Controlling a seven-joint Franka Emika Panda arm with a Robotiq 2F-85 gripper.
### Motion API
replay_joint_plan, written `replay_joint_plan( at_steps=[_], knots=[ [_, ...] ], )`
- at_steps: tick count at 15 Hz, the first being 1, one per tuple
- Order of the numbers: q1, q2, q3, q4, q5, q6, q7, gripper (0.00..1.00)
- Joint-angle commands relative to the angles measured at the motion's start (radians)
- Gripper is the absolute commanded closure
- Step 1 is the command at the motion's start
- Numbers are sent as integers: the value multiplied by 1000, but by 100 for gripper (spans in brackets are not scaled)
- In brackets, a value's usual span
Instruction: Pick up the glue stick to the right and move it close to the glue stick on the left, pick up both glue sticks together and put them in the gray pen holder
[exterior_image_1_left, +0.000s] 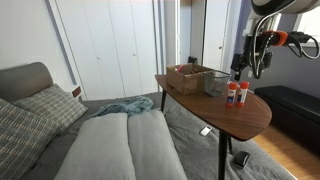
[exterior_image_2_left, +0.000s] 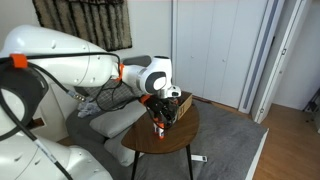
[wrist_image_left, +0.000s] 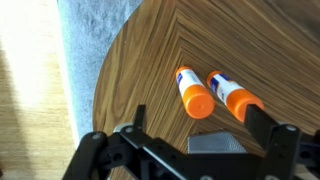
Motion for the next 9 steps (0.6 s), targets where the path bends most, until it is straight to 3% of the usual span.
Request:
replay_joint_plan(
  at_steps=[1,9],
  knots=[
    [19,-18,29,-2,29,-40,55,0],
    [25,1,91,-15,23,-2,217,0]
  ],
)
